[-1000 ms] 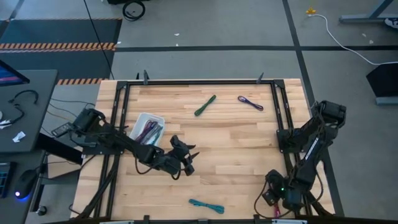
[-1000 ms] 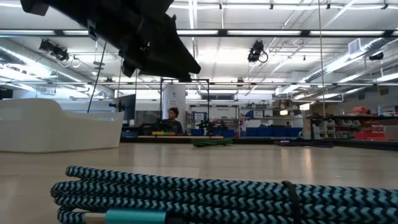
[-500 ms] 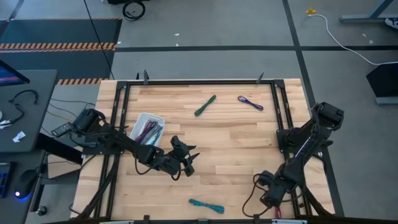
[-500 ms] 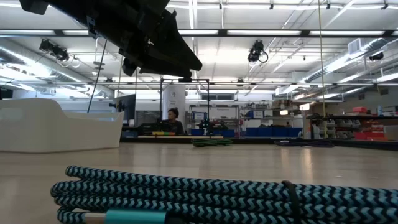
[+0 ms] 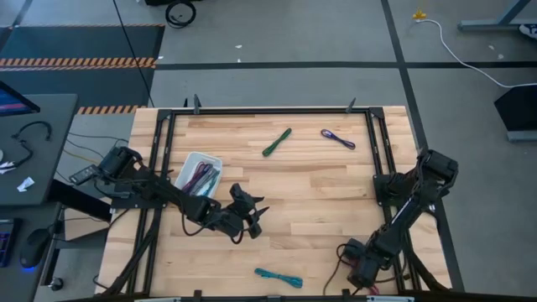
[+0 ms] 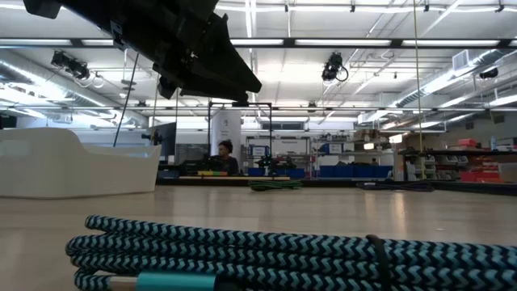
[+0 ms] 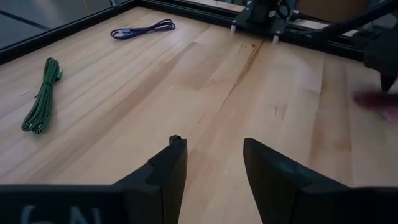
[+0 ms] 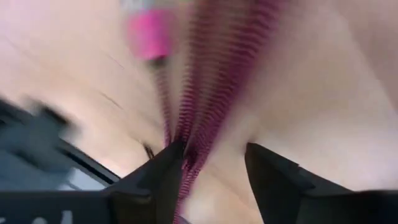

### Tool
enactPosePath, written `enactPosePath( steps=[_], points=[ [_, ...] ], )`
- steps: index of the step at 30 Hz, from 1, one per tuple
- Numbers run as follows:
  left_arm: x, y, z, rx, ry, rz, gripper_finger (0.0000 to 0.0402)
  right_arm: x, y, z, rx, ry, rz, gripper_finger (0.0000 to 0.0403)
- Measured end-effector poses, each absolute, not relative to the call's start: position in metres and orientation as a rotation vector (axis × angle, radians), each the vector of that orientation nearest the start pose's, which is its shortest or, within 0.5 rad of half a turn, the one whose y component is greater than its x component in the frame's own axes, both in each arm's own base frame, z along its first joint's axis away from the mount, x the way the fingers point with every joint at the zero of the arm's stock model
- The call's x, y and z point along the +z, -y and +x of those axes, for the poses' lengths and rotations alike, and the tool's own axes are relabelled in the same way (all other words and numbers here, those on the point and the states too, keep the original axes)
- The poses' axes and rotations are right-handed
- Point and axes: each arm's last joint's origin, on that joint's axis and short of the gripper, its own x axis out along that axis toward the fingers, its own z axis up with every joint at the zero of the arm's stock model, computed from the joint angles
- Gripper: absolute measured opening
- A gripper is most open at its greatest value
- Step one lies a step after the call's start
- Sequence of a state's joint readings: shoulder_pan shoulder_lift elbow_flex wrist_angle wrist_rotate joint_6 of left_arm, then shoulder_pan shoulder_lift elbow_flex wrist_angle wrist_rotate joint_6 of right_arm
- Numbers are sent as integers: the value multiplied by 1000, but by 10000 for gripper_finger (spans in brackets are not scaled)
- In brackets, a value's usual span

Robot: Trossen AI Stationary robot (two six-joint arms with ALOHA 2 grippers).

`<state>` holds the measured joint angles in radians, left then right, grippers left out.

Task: Pick and place USB-C Cables
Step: Put the pink charger cable into the white bin

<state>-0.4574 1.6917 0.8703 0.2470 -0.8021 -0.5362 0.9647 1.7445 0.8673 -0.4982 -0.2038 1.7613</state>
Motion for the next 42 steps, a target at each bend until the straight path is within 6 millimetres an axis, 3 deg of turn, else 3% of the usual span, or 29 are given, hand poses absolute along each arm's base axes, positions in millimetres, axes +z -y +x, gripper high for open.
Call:
enactPosePath(
  steps=[4, 12, 23, 27, 34, 38, 42],
  points=[
    [179, 130, 311, 444, -362, -180, 165, 125, -227, 178, -385, -1415, 748, 149],
    [179, 130, 311, 445, -365, -177, 165, 124, -207, 202, -270, -1321, 532, 16],
    [179, 131, 311, 415, -383, -156, 165, 162, -154, 228, -225, -953, 156, 11],
    [179, 133, 312, 330, -408, -127, 165, 166, -135, 240, -119, -691, 84, 10],
    [190, 137, 318, 165, -351, 83, 168, 167, -97, 251, -18, -141, 67, 10],
    [202, 123, 329, 194, -242, 129, 192, 171, -79, 255, -75, -12, 1, 10],
    [211, 95, 341, 261, -158, 80, 242, 174, -67, 262, -126, 6, -75, 10]
  ],
)
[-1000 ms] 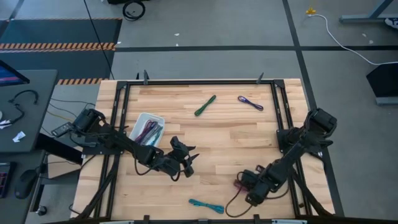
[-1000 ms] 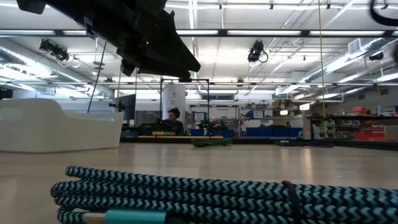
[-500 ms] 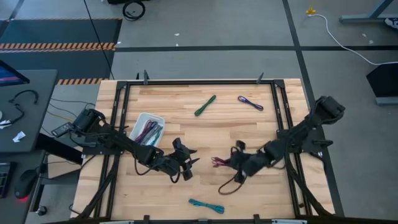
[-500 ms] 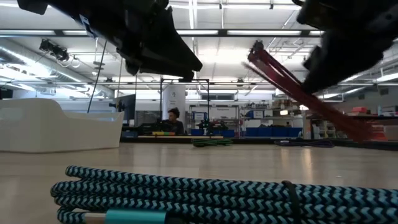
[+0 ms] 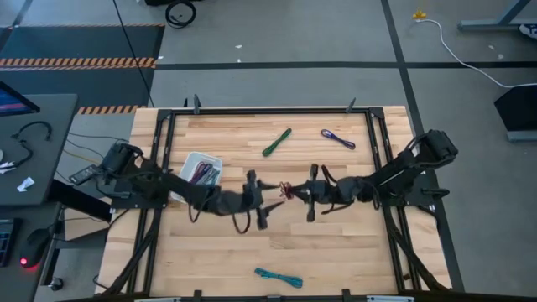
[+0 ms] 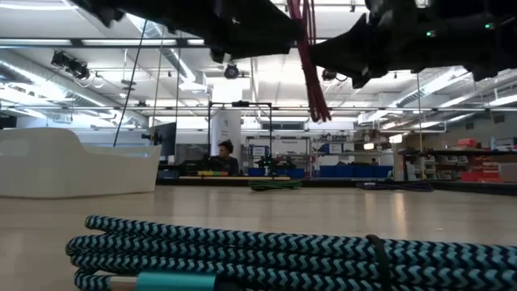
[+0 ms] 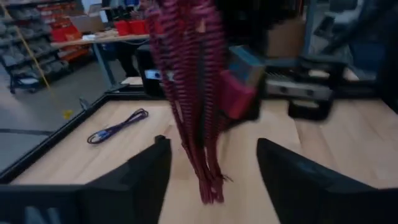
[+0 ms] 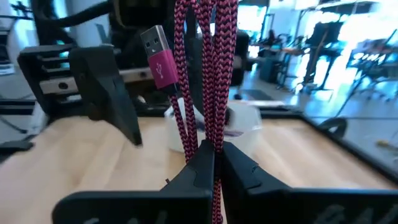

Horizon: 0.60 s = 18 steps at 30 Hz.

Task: Pick and place USB-C Cables
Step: Put the pink charger cable into the white bin

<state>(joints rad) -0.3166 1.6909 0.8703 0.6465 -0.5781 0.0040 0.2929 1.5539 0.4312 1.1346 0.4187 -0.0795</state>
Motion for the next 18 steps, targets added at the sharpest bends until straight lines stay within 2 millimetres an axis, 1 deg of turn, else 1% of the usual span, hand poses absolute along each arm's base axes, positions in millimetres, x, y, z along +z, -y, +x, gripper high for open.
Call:
enactPosePath(
  steps=[3, 5, 8, 11, 13, 18],
  points=[
    [212, 76, 347, 232, -147, 21, 285, 176, -60, 265, -153, 15, -106, 10],
    [214, 67, 350, 186, -129, 2, 309, 176, -55, 266, -172, 11, -116, 10],
    [216, 59, 352, 147, -109, 2, 325, 176, -49, 267, -194, 6, -110, 10],
    [220, 57, 353, 148, -72, 40, 328, 175, -46, 268, -169, 6, -104, 10],
    [222, 57, 353, 147, -60, 65, 321, 175, -46, 268, -147, 6, -104, 10],
    [223, 57, 353, 145, -47, 83, 277, 175, -46, 268, -133, 7, -104, 10]
  ],
)
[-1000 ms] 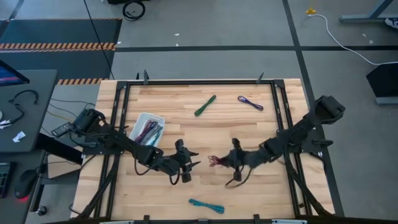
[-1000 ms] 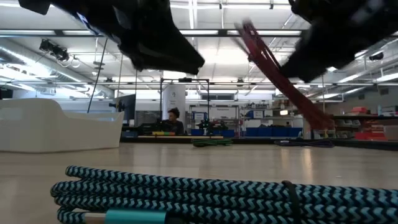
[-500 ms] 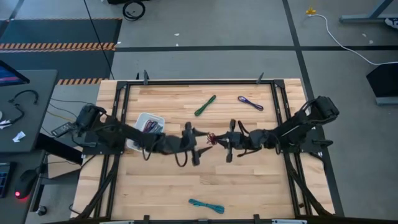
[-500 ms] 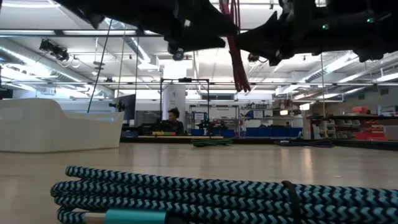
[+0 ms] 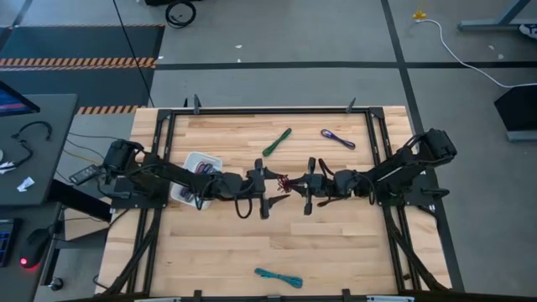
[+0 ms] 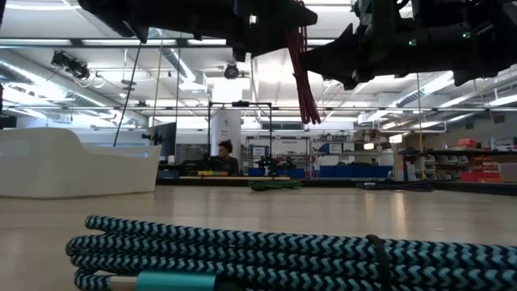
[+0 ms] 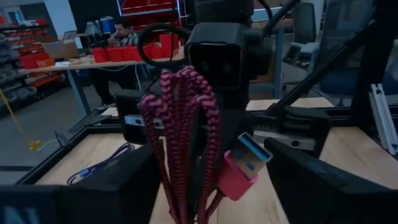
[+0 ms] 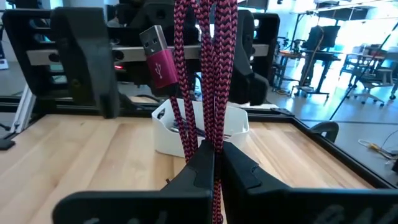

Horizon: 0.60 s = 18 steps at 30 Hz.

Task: Pick and place USB-C Cables
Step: Put the pink charger cable into the white bin

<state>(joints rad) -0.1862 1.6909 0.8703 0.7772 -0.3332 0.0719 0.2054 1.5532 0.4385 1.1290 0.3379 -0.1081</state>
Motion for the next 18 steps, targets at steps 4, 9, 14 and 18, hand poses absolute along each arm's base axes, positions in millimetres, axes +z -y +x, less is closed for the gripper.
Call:
enactPosePath(
  steps=[4, 9, 14, 18],
  points=[
    [223, 52, 354, 160, -45, 75, 223, 175, -47, 269, -107, 8, -104, 10],
    [226, 48, 355, 137, -22, 68, 144, 176, -48, 269, -67, 12, -100, 12],
    [225, 45, 355, 116, -24, 68, 60, 175, -48, 269, -64, 8, -102, 19],
    [224, 48, 355, 92, -41, 90, 30, 173, -50, 269, -27, -17, -197, 47]
  ],
)
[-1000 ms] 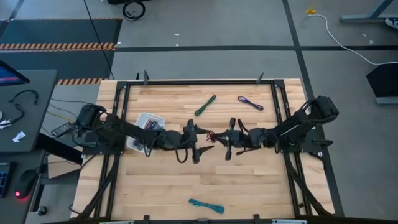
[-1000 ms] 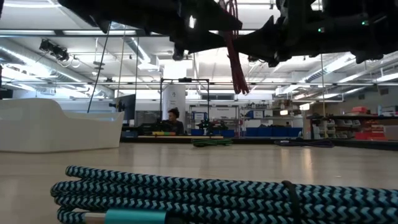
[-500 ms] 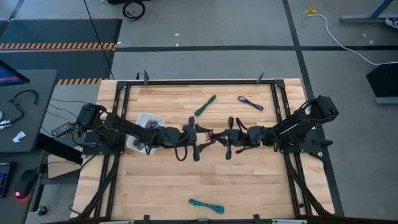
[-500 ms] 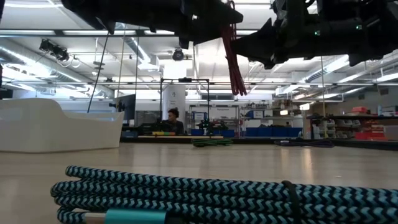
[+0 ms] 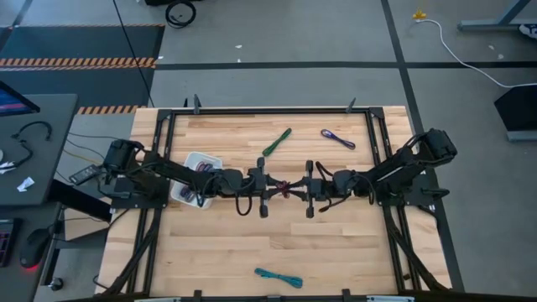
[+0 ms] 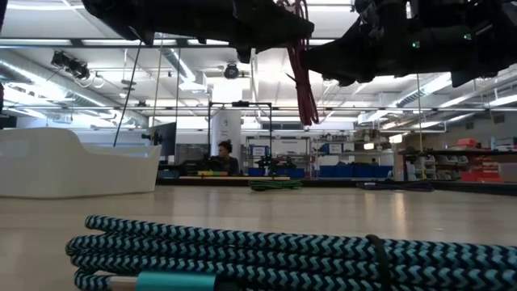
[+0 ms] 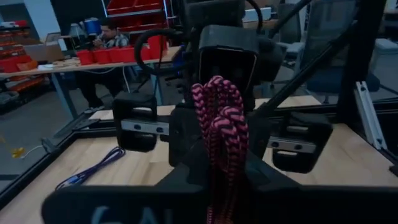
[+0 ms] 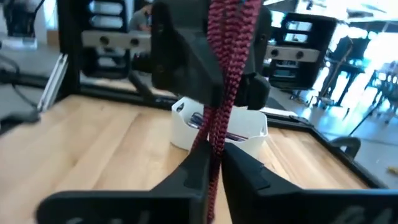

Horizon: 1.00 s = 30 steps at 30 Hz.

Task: Pick and place USB-C Cables
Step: Put the pink charger cable into the white bin

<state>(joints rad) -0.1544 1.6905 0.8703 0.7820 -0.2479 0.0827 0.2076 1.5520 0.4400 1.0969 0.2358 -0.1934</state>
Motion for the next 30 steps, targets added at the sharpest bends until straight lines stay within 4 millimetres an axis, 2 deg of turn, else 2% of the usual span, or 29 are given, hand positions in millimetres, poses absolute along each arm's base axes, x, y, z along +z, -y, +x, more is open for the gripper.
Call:
enactPosePath(
  steps=[5, 9, 12, 15, 19, 21, 24, 30],
  points=[
    [233, 60, 346, 123, -78, 110, 30, 171, -48, 268, -38, -62, -252, 95],
    [246, 71, 329, 304, -274, 172, 30, 172, -42, 266, -202, -101, -273, 120],
    [267, 73, 310, 474, -404, 185, 30, 172, -39, 265, -322, -122, -301, 127],
    [281, 64, 286, 615, -582, 124, 30, 171, -38, 264, -344, -144, -325, 126],
    [292, 40, 248, 856, -860, -32, 30, 169, -38, 264, -334, -158, -330, 126],
    [292, 29, 231, 972, -985, -126, 30, 168, -38, 264, -326, -167, -334, 126],
    [279, 14, 217, 1081, -1143, -260, 30, 168, -38, 264, -325, -169, -335, 126],
    [242, -13, 205, 1177, -1310, -357, 37, 167, -38, 264, -320, -175, -312, 125]
  ],
)
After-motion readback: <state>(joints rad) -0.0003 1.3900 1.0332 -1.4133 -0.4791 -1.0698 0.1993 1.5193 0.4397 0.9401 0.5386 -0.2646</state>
